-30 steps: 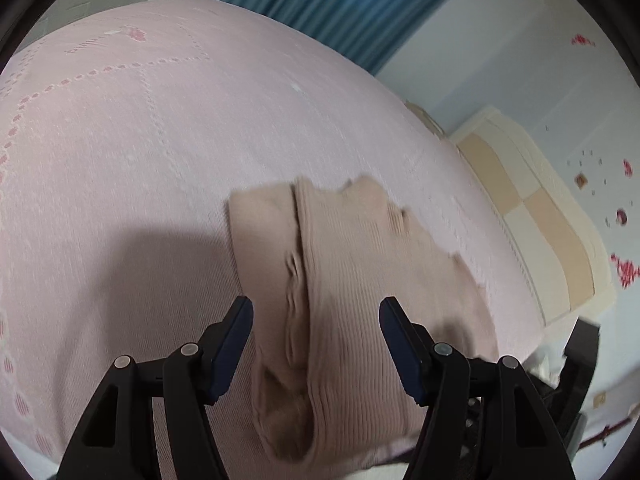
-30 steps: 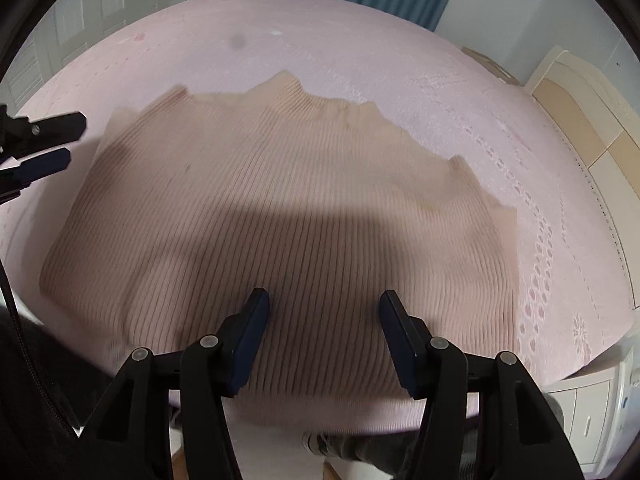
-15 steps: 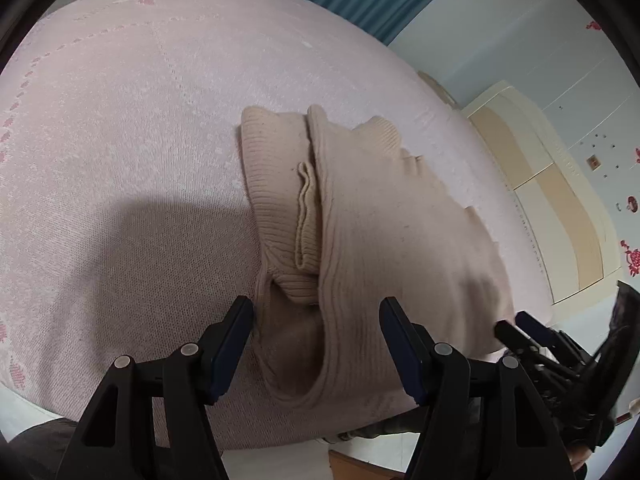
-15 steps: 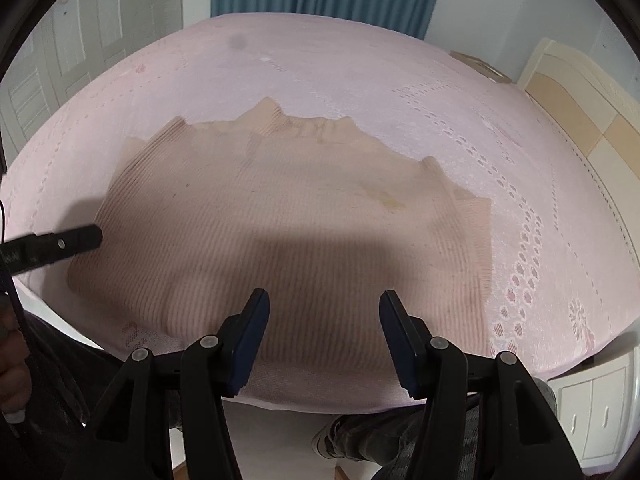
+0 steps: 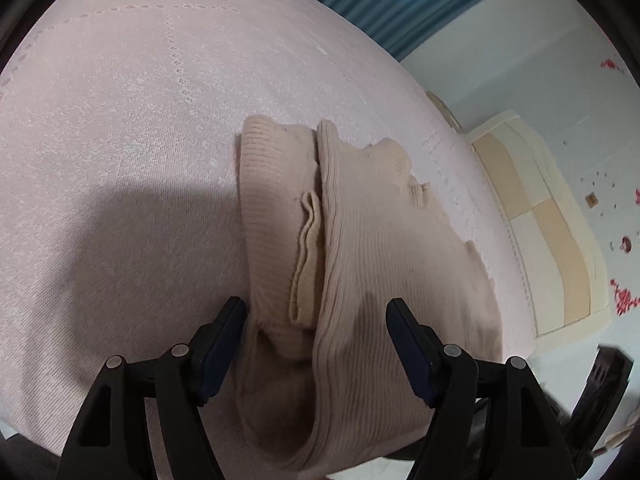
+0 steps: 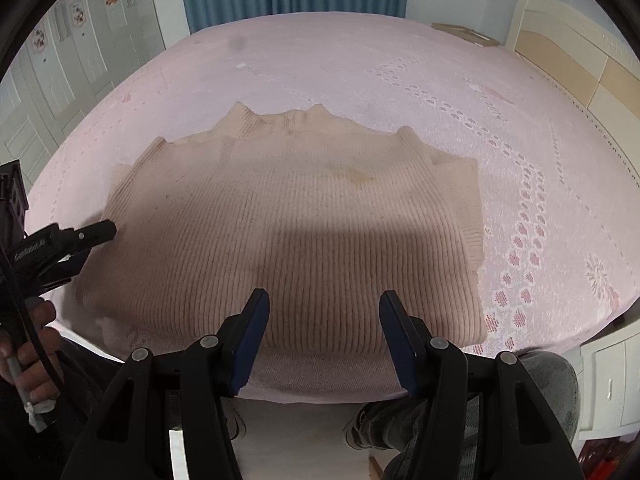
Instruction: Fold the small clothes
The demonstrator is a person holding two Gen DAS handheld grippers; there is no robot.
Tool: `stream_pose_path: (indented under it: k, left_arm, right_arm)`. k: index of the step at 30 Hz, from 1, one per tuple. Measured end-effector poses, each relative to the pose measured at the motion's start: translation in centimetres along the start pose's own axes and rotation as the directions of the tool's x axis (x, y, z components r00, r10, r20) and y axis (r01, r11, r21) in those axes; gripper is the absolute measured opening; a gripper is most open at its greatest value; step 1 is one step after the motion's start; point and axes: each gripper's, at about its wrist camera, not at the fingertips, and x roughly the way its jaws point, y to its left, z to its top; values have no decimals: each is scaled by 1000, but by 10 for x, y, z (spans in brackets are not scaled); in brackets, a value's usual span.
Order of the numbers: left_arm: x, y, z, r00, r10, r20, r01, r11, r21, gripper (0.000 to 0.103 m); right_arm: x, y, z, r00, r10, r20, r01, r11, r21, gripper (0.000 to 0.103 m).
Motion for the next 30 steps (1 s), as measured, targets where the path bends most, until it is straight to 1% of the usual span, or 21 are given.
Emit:
stream_pose_path:
  k: [2,4,9,12,15,18,21,27,28,29,30]
  left_arm:
    - [1,-1,1,1000,5,7,-5,1000,-2,69]
    - [0,-6,-2,1000,22,13,-22,999,23,69]
    - [-1,-14,-14,999,33,-10,-32,996,83,66]
    - [-2,-17,-21,999,35,-12,-34,995,97,66]
    - [0,-16,-21,999,41,-7,-40,996,84,66]
    - [3,-15,-17,999,32,-3,-32,998,44,66]
    - [8,-15,-12,999,34,7,-34,999,17,66]
    - [21,-22,-3,997,61,37,-61,998,-14,66]
    - [21,-24,-3,996,74,46,-73,997,-11,65]
    - [21,-24,-2,993,99,57,-99,995,-7,59]
    - [22,-26,-2,989,133,69,-134,991,1,48]
  right_arm:
    - [0,-3,0,1000,15,0,-15,1000,11,56]
    - [0,-5,0,1000,26,0,-26,1000,16,56]
    - [1,-10,2,999,48,8,-49,999,22,56]
    - [1,-16,1,998,61,11,-61,998,33,56]
    - [1,-22,-1,997,73,9,-74,996,57,56]
    - [0,-31,-2,996,85,8,-86,993,82,56]
    - [-4,-39,-2,997,81,19,-82,992,93,56]
    - [-11,-63,-3,996,68,51,-74,990,120,56]
    - [-12,-68,-3,996,66,54,-73,989,127,56]
    - [-12,-75,-3,996,63,56,-70,988,138,56]
    - [-12,-81,-3,996,61,59,-69,987,148,56]
